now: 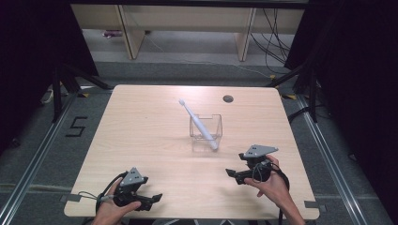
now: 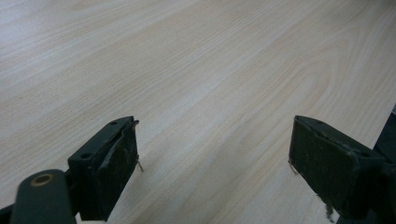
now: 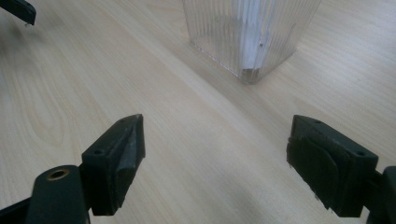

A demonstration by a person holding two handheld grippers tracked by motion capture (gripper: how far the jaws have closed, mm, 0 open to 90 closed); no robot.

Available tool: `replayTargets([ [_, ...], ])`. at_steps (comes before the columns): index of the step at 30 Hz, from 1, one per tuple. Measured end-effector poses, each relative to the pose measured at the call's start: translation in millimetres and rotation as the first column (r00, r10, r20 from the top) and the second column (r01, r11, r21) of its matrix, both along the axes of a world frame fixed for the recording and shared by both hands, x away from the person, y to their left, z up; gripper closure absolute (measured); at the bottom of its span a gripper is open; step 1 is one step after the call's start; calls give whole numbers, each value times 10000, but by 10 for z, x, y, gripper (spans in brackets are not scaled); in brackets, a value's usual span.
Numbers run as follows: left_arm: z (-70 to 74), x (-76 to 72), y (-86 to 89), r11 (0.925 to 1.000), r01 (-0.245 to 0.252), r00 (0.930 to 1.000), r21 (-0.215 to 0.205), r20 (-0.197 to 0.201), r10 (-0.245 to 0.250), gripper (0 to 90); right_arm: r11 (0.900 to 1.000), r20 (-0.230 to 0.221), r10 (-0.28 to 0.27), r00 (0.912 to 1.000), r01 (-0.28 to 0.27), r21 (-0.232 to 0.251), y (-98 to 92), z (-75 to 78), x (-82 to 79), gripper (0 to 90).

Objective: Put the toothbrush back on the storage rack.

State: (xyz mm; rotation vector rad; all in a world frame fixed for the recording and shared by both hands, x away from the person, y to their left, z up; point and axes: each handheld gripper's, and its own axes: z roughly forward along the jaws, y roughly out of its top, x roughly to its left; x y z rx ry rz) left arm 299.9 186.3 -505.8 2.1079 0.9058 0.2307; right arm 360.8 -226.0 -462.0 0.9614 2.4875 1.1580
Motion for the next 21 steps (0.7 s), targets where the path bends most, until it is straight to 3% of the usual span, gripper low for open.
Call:
replayTargets([
  [1,-1,0,0,10000,11,10000,6,1,-11,149,9997,-18,-229,9997,229,60,5,-4,-17,198],
  [5,3,-2,1,10000,-23,10000,-19,2,23,149,10000,180,2,9998,-2,-16,-15,-6,-22,198],
  [6,2,-2,2,10000,-28,10000,-13,2,28,149,9999,-105,-159,9998,160,41,-12,-7,-43,198],
  [8,1,-2,1,10000,-22,10000,-10,-2,22,149,9999,103,-133,9999,132,78,-17,-17,-48,198],
  [10,1,-1,1,10000,-2,10000,1,2,2,149,9998,-101,-206,9997,207,43,-23,-16,-68,198],
  [12,0,-1,1,10000,-39,10000,-17,2,39,149,9999,35,-65,10000,64,104,-27,-32,-80,198],
  [14,-1,-2,1,10000,-36,10000,-12,2,36,149,9998,-155,-161,9998,162,90,-27,-39,-107,198],
  [15,-1,-1,1,10000,-24,10000,-5,-1,24,149,10000,64,-31,10000,31,52,-32,-47,-103,198],
  [16,-1,-1,1,10000,-22,10000,-6,0,22,149,9999,-210,-156,9997,157,22,-29,-50,-126,198],
  [21,-1,-1,1,10000,-36,10000,-5,-1,36,149,9998,-139,-130,9998,128,-141,-55,-97,-156,197],
])
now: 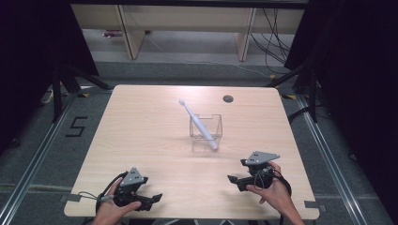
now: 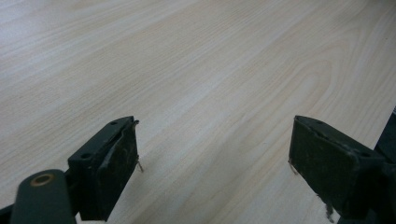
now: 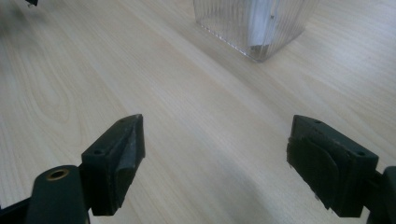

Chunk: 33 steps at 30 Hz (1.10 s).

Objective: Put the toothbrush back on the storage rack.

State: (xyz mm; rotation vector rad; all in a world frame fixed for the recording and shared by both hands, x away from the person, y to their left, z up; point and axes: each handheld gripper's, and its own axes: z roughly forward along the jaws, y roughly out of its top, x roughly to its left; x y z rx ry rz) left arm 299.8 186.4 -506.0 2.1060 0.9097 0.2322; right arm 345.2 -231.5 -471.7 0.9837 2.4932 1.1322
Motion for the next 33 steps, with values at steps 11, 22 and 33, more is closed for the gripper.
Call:
replayTargets([
  [11,1,-1,1,10000,-25,10000,-5,10,25,149,9997,-35,5,10000,-6,-263,-45,-69,-68,197],
  [22,2,0,3,10000,-17,10000,-2,20,17,149,9983,-190,-170,9997,159,-553,-76,-111,-147,191],
  [33,-8,-2,-11,9999,-77,10000,-135,-20,76,149,9991,-184,-162,9997,155,-383,-143,-162,-223,189],
])
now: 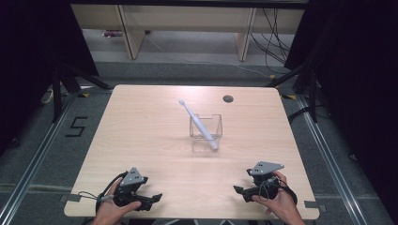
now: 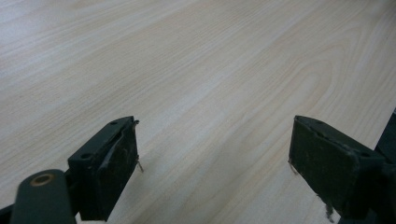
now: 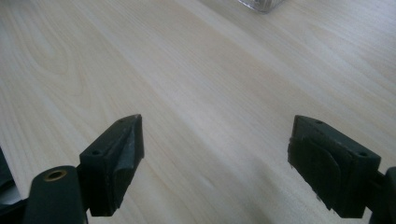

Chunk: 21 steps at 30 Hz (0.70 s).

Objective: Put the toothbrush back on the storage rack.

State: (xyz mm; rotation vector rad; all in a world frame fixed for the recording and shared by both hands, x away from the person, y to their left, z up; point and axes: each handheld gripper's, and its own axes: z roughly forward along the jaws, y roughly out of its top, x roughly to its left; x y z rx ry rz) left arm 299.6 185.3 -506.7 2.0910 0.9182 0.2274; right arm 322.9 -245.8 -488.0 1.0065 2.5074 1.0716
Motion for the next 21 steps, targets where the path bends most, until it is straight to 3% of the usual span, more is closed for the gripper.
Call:
replayTargets([
  [2,5,4,10,9999,103,9999,133,12,-103,149,10000,-227,-56,9997,54,-80,-10,15,-34,184],
  [6,9,2,14,9999,62,10000,133,25,-62,149,9999,-103,115,9999,-115,11,-25,-26,-52,183],
  [7,9,2,13,9999,57,10000,140,29,-58,149,9999,-424,-57,9991,51,-140,-34,-4,-80,183],
  [9,9,2,11,9999,51,10000,134,30,-52,149,9999,-272,-159,9995,161,56,-35,-21,-97,183],
  [12,7,4,12,9999,64,10000,156,16,-64,149,10000,-145,34,9999,-35,-50,-67,-17,-104,183],
  [15,6,4,12,9999,68,10000,154,20,-68,149,9998,-235,170,9996,-171,-32,-90,-16,-107,182],
  [16,-1,0,0,10000,-14,10000,9,21,14,149,10000,-320,-70,9995,69,-41,-94,-8,-131,183],
  [17,3,2,6,9999,57,10000,112,29,-57,149,10000,-155,5,9999,-6,-66,-105,-17,-124,183],
  [18,8,3,11,9997,121,9999,190,27,-122,149,9998,-300,-165,9994,169,132,-95,-26,-140,183],
  [19,9,2,10,9998,111,9999,191,40,-111,149,9999,-153,153,9998,-154,-78,-120,-20,-120,182],
  [20,9,2,9,9998,97,9999,179,37,-98,149,9999,-350,-8,9994,4,-114,-120,-23,-132,182],
  [21,8,3,10,9998,103,9999,178,40,-104,149,9999,-153,-138,9998,138,-7,-117,-45,-133,181],
])
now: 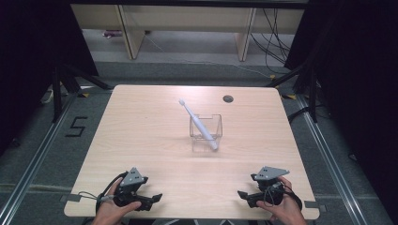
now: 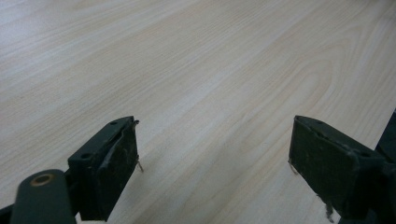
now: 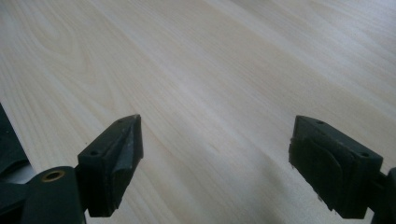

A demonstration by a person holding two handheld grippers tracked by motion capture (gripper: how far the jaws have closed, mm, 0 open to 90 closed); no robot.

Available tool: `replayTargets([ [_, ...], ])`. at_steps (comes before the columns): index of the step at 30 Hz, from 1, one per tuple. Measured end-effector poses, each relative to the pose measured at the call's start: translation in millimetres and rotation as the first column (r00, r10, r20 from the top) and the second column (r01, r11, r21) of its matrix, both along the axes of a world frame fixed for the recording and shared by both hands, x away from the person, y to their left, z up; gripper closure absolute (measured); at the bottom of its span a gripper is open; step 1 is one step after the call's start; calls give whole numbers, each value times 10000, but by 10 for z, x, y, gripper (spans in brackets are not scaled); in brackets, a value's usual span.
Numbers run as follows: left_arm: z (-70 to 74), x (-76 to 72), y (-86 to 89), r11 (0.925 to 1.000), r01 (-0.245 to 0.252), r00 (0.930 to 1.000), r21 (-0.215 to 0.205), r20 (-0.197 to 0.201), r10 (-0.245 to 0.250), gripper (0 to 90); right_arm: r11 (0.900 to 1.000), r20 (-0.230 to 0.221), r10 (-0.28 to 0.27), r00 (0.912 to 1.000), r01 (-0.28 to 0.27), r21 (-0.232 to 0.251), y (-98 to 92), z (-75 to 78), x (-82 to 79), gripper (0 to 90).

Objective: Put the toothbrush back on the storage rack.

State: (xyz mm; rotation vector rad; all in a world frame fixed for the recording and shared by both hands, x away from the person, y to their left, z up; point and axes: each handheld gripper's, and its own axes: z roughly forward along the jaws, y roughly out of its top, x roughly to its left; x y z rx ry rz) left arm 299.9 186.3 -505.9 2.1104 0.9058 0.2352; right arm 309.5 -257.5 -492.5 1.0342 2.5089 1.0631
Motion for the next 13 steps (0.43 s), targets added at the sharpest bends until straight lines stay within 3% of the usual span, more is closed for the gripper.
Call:
replayTargets([
  [1,0,0,1,10000,-8,10000,-1,-13,8,149,9997,-401,-158,9991,151,-179,-5,20,-22,181],
  [3,-10,-2,-12,9998,-113,9999,-167,-2,113,149,9998,-159,44,9999,-47,-184,-17,12,-11,181],
  [4,-1,0,-4,10000,-41,10000,-19,-7,41,149,9997,-85,89,9999,-91,-213,-23,8,-5,180],
  [10,-7,-2,-11,9998,-122,9999,-157,-18,122,149,9998,-193,136,9997,-139,-113,-28,6,-2,180],
  [11,-1,1,-1,10000,-15,10000,4,-2,15,149,9997,-156,247,9996,-249,-79,-34,1,9,180],
  [13,-2,1,-2,10000,-9,10000,-15,10,9,149,10000,9,-52,10000,52,-41,-30,-7,-2,180],
])
